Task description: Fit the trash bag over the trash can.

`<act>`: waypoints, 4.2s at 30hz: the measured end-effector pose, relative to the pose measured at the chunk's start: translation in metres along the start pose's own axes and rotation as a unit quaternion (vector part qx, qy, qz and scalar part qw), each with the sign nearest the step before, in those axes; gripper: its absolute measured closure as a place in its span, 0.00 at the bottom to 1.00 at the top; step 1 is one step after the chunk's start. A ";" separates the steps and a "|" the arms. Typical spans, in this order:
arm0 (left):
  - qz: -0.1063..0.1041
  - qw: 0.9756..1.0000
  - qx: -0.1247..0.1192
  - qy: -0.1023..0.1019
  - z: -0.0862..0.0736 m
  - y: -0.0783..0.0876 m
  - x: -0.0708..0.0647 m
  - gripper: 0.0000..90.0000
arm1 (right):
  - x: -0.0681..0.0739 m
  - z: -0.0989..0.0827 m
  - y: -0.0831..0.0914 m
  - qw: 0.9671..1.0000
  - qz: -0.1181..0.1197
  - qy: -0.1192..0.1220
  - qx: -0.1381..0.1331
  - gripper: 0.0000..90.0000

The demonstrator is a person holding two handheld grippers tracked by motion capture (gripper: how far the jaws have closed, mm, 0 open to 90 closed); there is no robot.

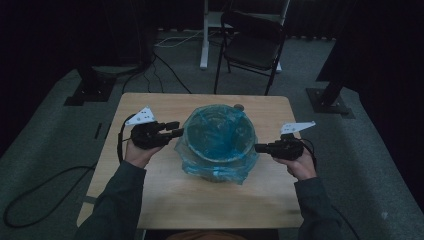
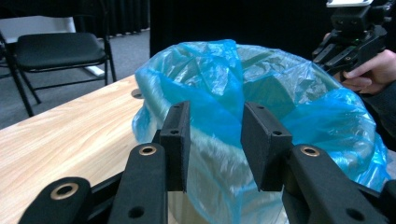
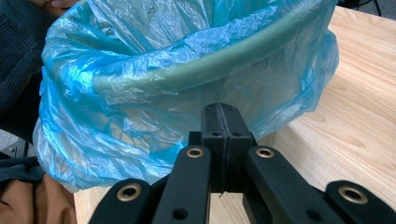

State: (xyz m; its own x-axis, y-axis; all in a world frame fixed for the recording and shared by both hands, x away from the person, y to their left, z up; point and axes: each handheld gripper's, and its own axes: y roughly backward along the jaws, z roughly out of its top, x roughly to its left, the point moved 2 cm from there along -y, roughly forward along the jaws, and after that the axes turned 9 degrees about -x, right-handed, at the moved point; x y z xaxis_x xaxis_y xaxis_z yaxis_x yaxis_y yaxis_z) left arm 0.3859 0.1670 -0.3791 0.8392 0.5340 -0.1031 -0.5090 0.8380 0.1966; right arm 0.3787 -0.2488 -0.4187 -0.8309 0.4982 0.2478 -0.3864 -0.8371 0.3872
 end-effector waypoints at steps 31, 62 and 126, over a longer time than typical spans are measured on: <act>-0.045 0.989 0.087 -0.107 0.057 -0.064 -0.012 0.68 | -0.001 0.000 0.001 1.000 0.005 0.000 -0.003 0.99; -0.100 0.967 0.187 -0.143 0.063 -0.145 -0.029 0.72 | -0.002 -0.005 0.002 1.000 0.010 -0.008 -0.004 0.99; -0.050 0.851 0.456 -0.255 0.003 -0.210 -0.052 0.65 | -0.002 -0.007 0.006 1.000 0.011 -0.013 -0.011 0.97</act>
State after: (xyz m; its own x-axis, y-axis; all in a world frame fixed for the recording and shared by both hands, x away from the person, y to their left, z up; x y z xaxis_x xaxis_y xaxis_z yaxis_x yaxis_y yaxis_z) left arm 0.4499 -0.0365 -0.4122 0.9619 0.1523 0.2269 -0.2650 0.3170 0.9106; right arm 0.3752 -0.2570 -0.4232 -0.8293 0.4844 0.2787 -0.3765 -0.8528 0.3619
